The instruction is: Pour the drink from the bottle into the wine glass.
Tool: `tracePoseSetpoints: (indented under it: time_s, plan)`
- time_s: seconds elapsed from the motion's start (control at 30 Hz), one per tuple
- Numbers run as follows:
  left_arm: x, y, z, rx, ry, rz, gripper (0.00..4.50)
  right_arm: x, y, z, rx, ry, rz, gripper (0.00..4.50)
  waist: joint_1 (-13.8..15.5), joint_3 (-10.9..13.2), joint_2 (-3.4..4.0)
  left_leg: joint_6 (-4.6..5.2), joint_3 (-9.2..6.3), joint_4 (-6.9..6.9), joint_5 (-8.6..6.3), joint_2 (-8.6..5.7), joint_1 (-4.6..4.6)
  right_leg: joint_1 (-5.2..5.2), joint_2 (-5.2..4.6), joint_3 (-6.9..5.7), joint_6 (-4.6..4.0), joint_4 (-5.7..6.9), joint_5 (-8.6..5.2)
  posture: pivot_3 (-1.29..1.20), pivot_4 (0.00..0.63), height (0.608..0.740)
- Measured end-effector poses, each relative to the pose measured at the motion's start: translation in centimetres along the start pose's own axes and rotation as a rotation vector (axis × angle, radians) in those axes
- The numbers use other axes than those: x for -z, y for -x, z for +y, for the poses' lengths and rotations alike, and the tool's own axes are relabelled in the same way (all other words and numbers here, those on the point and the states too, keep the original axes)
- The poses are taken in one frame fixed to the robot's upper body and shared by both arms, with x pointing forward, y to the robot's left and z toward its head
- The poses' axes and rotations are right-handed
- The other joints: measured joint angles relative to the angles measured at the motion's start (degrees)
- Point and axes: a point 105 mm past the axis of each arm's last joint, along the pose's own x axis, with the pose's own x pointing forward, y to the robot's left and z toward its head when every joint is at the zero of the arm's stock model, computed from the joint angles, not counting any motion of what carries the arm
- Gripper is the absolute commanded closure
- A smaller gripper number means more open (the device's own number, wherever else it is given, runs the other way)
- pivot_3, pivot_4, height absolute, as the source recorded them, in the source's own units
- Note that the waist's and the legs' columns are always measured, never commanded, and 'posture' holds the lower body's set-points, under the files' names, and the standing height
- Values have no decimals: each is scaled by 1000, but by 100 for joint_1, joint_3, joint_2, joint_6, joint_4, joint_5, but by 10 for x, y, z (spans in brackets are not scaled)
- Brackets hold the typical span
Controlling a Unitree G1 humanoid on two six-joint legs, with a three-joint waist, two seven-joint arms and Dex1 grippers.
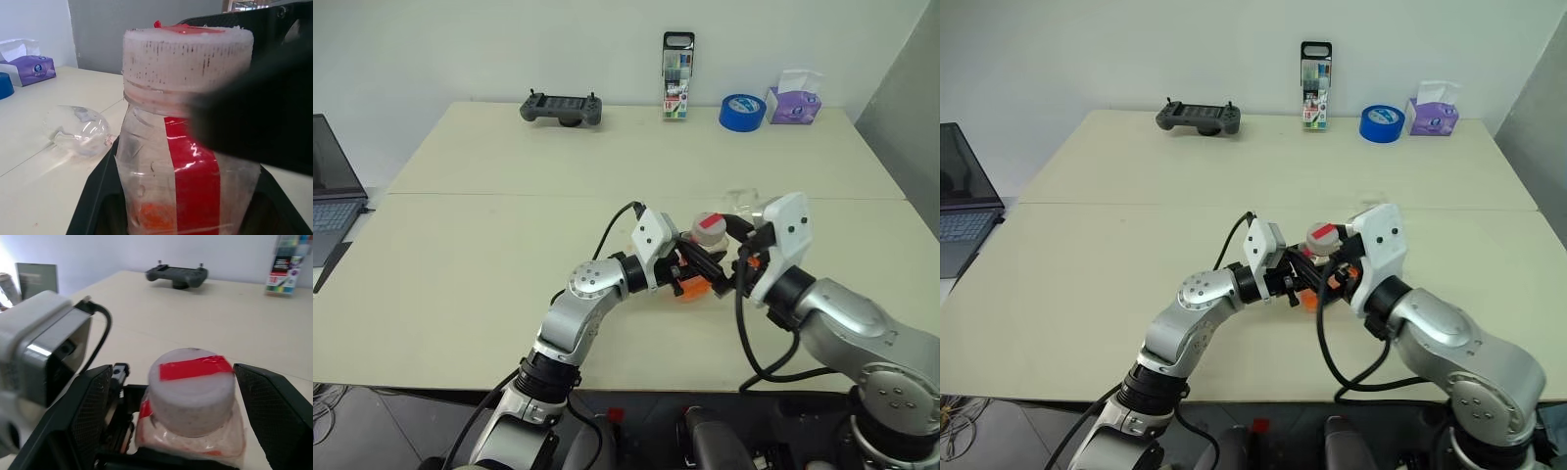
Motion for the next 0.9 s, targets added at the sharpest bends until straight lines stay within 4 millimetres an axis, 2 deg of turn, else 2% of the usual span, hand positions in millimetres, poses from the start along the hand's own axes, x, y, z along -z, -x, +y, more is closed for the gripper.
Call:
tracePoseSetpoints:
  time_s: [0.1,0.27,0.37,0.53,0.57,0.67,0.77,0.9]
  plan:
    - [3,1,1,1,-2,3,2733,0,-4,-8,131,-28,-2,310,0,0,1,0,1,-1,1,0,-1,-4,0,0,0,2,0,0,150,740]
    - [6,1,3,2,0,13,2733,5,-7,-7,200,-39,34,310,-5,-1,2,1,-2,-5,0,1,-3,-6,-1,1,-3,1,1,0,150,740]
    - [6,1,3,3,-2,15,2733,8,-8,-5,207,-44,52,876,-8,-1,2,1,-1,-6,0,0,-3,-7,-1,0,-3,1,1,0,150,740]
    - [7,0,3,1,-4,19,2734,7,-11,2,174,-18,68,2493,-17,-1,2,2,-1,-5,0,0,-2,-6,0,-3,-1,1,0,0,150,740]
    - [7,0,3,0,-4,20,2734,7,-11,2,173,-13,71,2541,-18,-1,2,2,-1,-5,0,0,-3,-6,0,-4,-1,1,0,0,150,740]
    - [5,-4,1,0,2,3,2734,2,-6,-4,81,99,85,2541,-8,-1,3,3,2,-2,0,-7,-7,-4,-5,-9,-1,-10,0,0,150,740]
    - [-5,-11,-3,20,-24,-28,2735,-10,3,-14,-66,208,89,2541,-2,0,3,7,10,-1,-3,-9,-16,1,-5,-13,4,-30,3,0,150,740]
    - [-12,-13,-5,27,-47,-39,2738,-18,3,-29,-330,186,122,2542,-27,0,3,13,31,-5,-6,-5,-7,4,5,-12,2,-32,4,0,150,740]
